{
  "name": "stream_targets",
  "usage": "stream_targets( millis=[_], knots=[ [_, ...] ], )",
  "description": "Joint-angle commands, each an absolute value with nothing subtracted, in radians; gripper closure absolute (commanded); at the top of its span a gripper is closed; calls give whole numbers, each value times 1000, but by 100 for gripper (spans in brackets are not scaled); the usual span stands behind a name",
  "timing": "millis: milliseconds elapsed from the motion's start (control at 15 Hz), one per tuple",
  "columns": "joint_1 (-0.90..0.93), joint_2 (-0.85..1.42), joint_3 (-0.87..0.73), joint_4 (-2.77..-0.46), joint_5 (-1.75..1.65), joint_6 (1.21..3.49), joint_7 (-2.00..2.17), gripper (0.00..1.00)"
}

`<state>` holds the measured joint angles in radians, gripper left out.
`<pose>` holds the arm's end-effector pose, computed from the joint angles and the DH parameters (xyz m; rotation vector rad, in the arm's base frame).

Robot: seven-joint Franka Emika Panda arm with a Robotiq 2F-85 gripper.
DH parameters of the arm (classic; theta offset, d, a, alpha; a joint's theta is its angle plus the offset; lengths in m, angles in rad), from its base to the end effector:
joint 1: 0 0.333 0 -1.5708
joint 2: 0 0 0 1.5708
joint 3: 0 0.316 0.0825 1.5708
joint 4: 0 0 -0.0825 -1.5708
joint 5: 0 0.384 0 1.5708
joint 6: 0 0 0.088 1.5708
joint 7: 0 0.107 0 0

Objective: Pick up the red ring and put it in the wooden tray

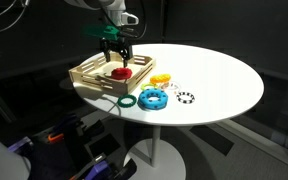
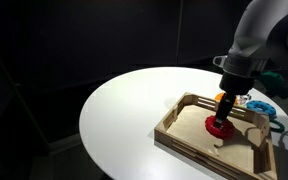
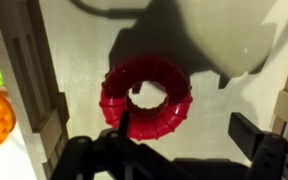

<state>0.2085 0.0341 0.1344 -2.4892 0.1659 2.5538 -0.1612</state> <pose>0.4472 0.1575 0.2767 -2.9894 -0.5551 -0.0325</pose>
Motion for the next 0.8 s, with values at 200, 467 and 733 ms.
stream_targets(
  millis=[200,467,733],
  knots=[
    [156,-106,127,-2479,111,2387,-78,0],
    [122,-186,118,-2451,32,2237,6,0],
    [86,-250,115,-2412,-56,2120,84,0]
  ],
)
